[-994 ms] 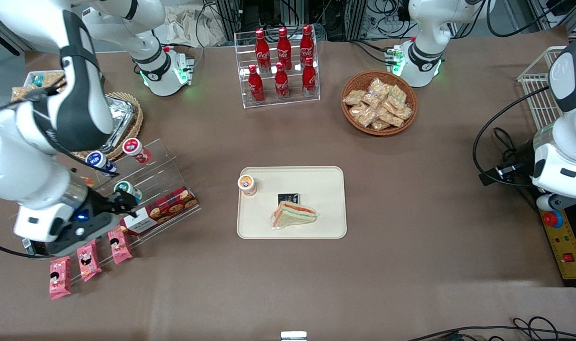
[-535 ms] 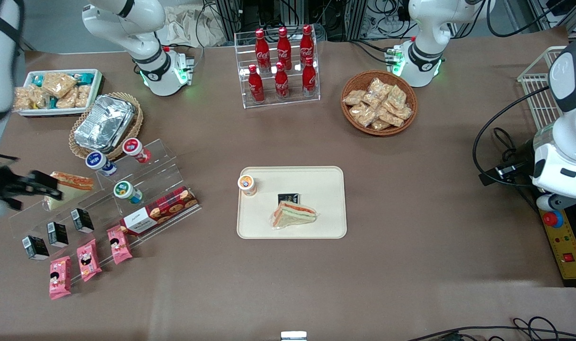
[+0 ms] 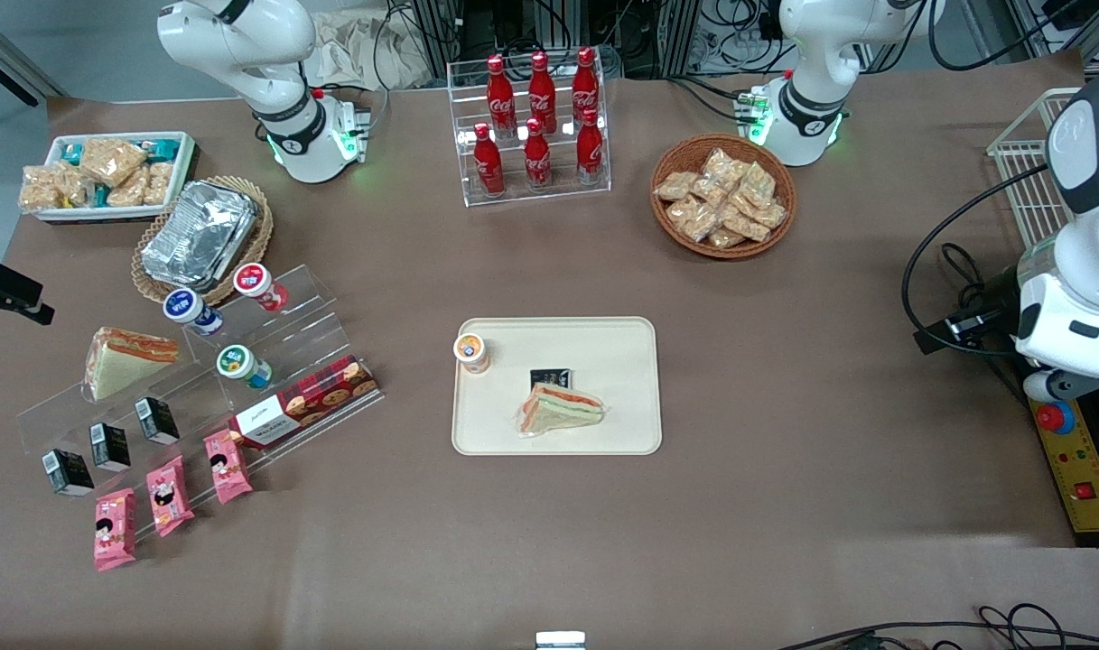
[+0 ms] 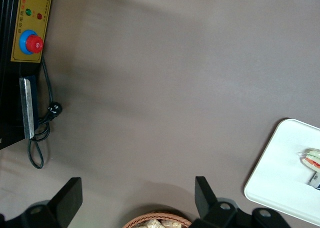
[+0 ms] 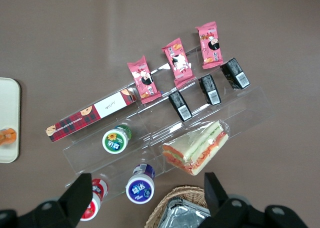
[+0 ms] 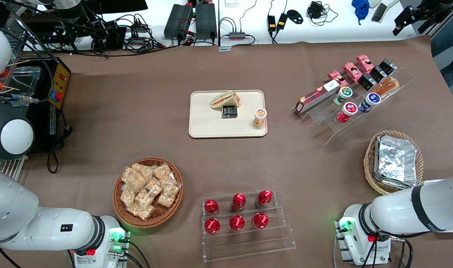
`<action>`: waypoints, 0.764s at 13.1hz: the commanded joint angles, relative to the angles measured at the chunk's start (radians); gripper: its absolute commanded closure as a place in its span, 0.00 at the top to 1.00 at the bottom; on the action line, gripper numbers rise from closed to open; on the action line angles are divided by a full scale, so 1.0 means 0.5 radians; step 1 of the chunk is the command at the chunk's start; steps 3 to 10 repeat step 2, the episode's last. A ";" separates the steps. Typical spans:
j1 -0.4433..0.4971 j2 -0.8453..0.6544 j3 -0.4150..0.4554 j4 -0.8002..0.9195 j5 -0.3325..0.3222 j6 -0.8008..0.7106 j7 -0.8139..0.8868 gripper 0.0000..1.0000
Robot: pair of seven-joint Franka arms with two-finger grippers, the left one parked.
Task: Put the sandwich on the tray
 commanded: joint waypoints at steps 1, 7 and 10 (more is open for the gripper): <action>-0.148 -0.027 0.169 -0.031 -0.045 -0.017 0.047 0.99; -0.148 -0.027 0.172 -0.031 -0.046 -0.014 0.050 0.99; -0.148 -0.027 0.172 -0.031 -0.046 -0.014 0.050 0.99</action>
